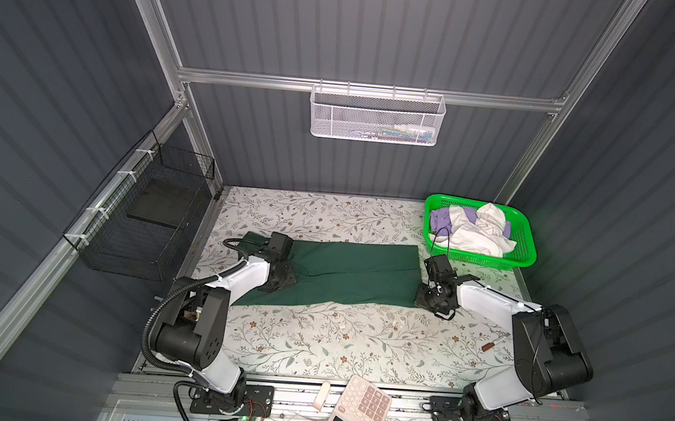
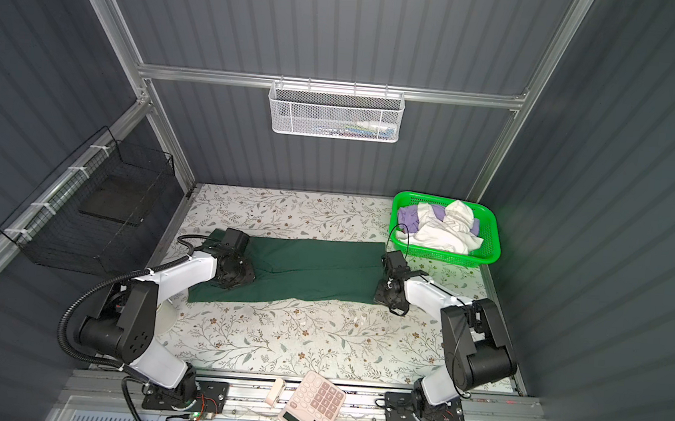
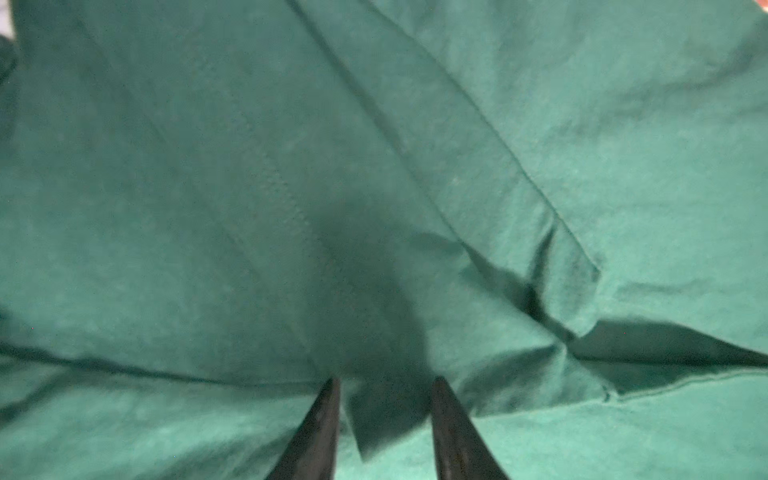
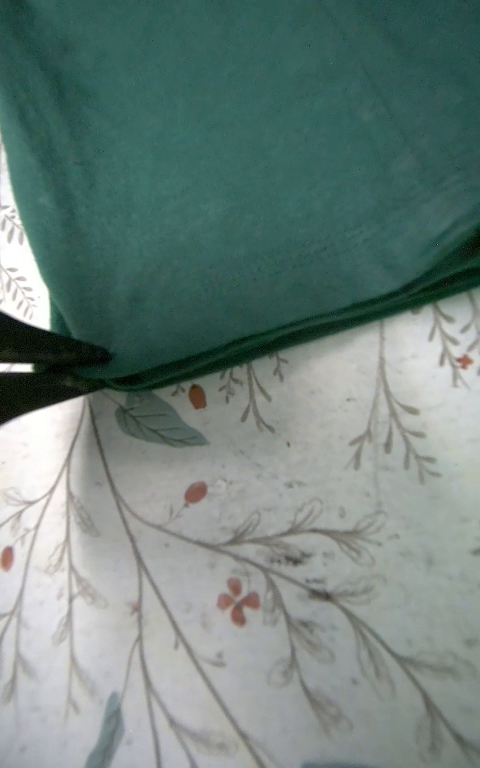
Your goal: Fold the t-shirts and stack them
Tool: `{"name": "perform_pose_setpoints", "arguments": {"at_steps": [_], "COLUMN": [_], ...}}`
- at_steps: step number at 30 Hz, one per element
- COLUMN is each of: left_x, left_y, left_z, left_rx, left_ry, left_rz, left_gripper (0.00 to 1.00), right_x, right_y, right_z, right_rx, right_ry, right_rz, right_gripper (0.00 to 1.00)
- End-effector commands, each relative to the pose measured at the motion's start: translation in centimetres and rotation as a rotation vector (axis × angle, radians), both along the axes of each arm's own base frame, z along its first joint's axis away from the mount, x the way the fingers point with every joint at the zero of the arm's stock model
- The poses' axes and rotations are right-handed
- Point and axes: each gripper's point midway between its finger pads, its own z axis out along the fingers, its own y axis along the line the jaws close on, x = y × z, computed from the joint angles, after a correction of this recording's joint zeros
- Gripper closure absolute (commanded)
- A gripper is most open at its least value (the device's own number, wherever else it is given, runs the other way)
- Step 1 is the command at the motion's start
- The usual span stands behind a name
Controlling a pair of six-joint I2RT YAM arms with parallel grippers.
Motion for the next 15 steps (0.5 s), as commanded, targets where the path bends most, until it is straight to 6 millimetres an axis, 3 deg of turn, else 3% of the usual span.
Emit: {"name": "perform_pose_setpoints", "arguments": {"at_steps": [1,4,11,13,15], "left_x": [0.70,0.55,0.27,0.08,-0.27], "left_y": [-0.42,-0.50,-0.67,-0.58,-0.43], "left_z": [0.55,0.40,0.48,0.68,0.70], "left_rx": [0.000,0.002,0.002,0.008,0.019], "left_ry": [-0.009,-0.005,0.007,0.010,0.017], "left_rz": [-0.001,-0.002,-0.005,-0.005,-0.009], "left_gripper": [0.68,0.69,0.86,0.83,0.73], "right_x": [-0.29,-0.25,-0.23,-0.21,-0.40], "right_y": [-0.30,-0.21,-0.07,-0.08,-0.16], "right_z": [0.13,0.10,0.07,0.08,-0.08], "right_rx": [-0.014,-0.010,-0.006,-0.006,-0.008], "right_ry": [0.004,0.007,0.008,0.008,0.014], "right_rz": [0.000,0.003,0.008,0.008,0.006], "right_gripper": [0.95,0.95,0.94,0.94,0.94]}}
